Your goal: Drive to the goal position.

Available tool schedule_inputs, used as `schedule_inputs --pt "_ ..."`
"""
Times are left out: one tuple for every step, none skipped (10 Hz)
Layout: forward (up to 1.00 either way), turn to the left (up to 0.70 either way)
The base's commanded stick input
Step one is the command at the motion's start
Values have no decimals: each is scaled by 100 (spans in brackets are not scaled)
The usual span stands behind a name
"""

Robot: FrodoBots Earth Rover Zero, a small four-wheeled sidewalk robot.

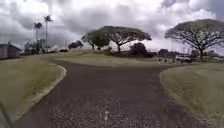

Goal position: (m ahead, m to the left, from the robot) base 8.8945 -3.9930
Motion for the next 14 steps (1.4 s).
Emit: schedule_inputs --pt "70 0" --pt "70 0" --pt "70 0" --pt "70 0" --pt "70 0" --pt "70 0" --pt "70 -8" --pt "70 -35" --pt "70 -35" --pt "70 -35" --pt "70 -35" --pt "70 -35" --pt "70 -35" --pt "70 -29"
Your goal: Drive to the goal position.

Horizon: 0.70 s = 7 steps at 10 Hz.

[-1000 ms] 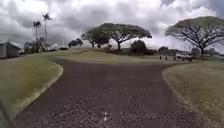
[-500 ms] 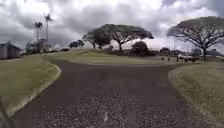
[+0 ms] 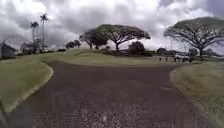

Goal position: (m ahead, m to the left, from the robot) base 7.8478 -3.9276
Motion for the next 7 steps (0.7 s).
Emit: schedule_inputs --pt "70 -15" --pt "70 0" --pt "70 0" --pt "70 0" --pt "70 0" --pt "70 0" --pt "70 0"
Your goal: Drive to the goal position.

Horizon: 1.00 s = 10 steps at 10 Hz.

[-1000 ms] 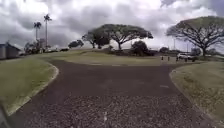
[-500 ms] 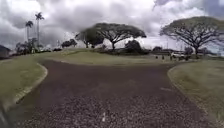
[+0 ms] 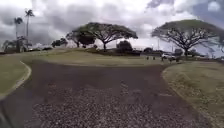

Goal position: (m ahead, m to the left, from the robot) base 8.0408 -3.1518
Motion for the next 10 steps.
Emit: schedule_inputs --pt "70 0" --pt "70 0" --pt "70 0" --pt "70 0" --pt "70 0" --pt "70 0" --pt "70 0" --pt "70 0" --pt "70 0" --pt "70 -1"
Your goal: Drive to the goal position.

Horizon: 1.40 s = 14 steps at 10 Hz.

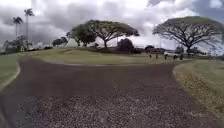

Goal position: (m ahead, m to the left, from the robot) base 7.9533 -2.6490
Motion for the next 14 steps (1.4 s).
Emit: schedule_inputs --pt "70 -35" --pt "70 -35" --pt "70 -35" --pt "70 -35" --pt "70 -35" --pt "70 -35" --pt "70 -35" --pt "70 -25" --pt "70 0" --pt "70 0" --pt "70 0" --pt "70 0" --pt "70 0" --pt "70 0"
